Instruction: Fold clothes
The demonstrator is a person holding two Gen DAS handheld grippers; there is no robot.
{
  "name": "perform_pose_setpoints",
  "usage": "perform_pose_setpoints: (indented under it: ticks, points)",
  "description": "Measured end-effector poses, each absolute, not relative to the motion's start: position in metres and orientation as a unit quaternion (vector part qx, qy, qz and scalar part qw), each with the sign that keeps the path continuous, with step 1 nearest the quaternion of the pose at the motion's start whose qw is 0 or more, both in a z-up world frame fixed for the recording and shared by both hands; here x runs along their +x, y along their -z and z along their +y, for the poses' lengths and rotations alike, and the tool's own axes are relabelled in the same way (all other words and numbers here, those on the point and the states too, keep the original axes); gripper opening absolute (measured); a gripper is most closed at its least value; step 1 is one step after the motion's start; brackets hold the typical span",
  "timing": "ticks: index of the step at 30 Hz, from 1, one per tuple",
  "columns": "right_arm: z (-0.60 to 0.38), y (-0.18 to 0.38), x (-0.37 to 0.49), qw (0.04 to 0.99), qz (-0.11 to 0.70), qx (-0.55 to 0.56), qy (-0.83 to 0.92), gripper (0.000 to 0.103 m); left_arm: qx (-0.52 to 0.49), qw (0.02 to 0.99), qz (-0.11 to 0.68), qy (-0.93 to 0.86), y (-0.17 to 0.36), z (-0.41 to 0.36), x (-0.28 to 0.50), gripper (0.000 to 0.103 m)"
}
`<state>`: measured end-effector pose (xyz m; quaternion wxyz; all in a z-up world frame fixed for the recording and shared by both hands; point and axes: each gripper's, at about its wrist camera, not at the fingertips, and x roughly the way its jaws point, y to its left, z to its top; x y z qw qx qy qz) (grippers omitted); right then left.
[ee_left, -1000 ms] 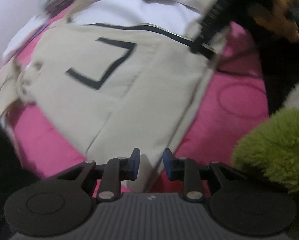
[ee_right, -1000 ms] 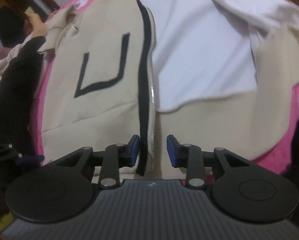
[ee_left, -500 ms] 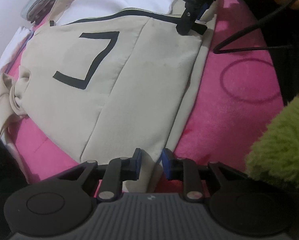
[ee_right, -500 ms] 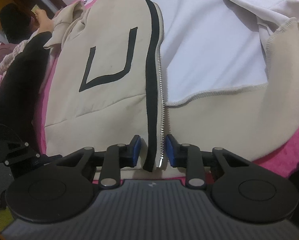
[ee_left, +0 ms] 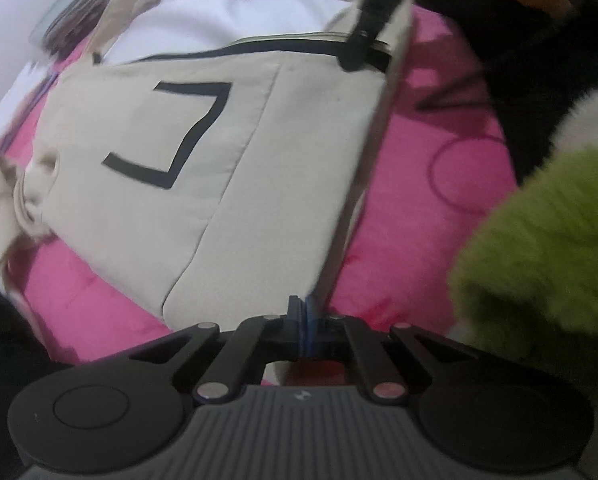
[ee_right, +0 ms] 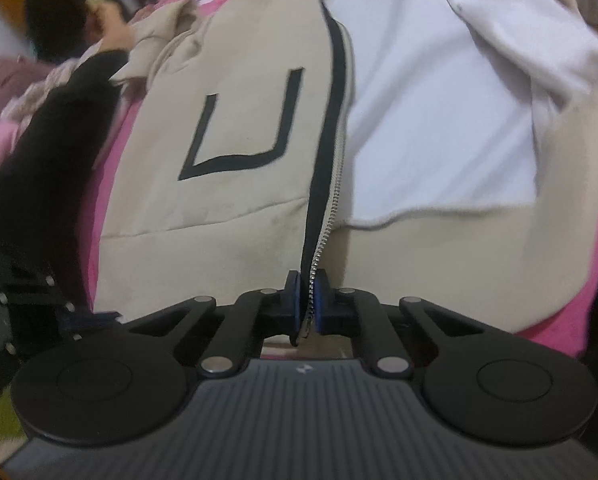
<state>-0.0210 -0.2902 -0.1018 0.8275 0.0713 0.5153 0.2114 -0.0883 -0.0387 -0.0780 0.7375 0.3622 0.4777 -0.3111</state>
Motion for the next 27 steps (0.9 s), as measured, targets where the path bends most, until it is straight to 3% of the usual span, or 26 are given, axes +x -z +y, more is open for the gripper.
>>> perform_pose_setpoints:
  ticks: [12, 15, 17, 23, 27]
  points:
    - [-0.266, 0.124, -0.014, 0.814, 0.543, -0.031, -0.201, 0.006, 0.333, 0.717, 0.522, 0.322, 0.103, -0.032, -0.061, 0.006]
    - [-0.267, 0.117, -0.014, 0.814, 0.54, -0.037, -0.21, 0.014, 0.281, 0.723, 0.543, 0.32, 0.091, -0.019, -0.052, 0.016]
    - [-0.274, 0.109, -0.015, 0.815, 0.542, -0.031, -0.204, 0.03, 0.239, 0.732, 0.55, 0.324, 0.076, -0.007, -0.045, 0.018]
    - [-0.304, 0.061, -0.001, 0.84, 0.507, 0.046, -0.186, 0.031, 0.109, 0.776, 0.528, 0.326, 0.029, 0.025, -0.002, 0.018]
    - [-0.298, 0.034, 0.035, 0.864, 0.451, 0.084, -0.208, 0.031, 0.048, 0.819, 0.504, 0.27, 0.038, 0.024, 0.041, 0.02]
